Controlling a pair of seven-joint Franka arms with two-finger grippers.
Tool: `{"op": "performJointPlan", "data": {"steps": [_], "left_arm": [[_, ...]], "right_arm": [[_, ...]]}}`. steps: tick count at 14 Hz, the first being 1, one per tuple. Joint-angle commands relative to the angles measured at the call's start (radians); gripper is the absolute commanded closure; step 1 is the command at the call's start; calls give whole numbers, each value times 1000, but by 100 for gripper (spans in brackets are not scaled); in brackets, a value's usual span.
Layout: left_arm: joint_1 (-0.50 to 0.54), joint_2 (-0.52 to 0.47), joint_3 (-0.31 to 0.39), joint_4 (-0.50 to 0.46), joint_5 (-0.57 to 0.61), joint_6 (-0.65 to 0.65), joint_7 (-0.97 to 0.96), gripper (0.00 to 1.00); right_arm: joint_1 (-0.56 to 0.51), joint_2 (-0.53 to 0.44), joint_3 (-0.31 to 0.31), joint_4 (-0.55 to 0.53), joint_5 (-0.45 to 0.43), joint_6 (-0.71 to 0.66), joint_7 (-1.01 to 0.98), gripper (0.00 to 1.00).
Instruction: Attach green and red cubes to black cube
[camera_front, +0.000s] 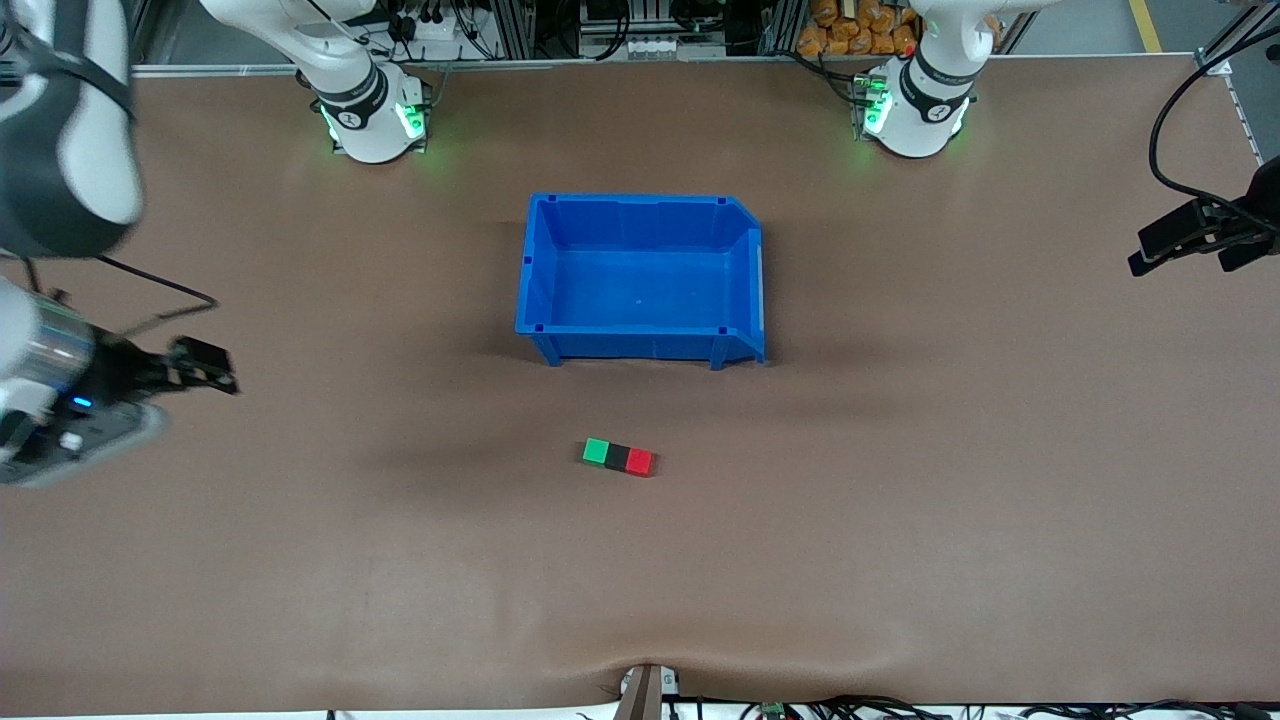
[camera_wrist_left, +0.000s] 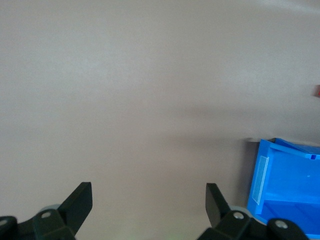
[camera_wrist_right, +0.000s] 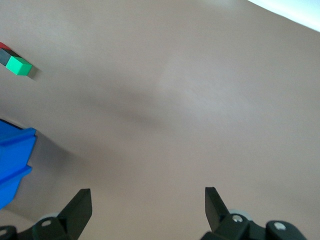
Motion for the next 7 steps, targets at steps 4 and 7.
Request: {"op": "performJointPlan", "data": {"steps": [4, 7], "left_arm": [[-9, 10, -3, 25, 3, -13, -11, 0], [-7, 10, -3, 25, 3, -13, -8, 0]], "right_arm": [[-86, -328, -21, -350, 5, 22, 81, 0], [-89, -402, -36, -395, 2, -42, 222, 0]]}}
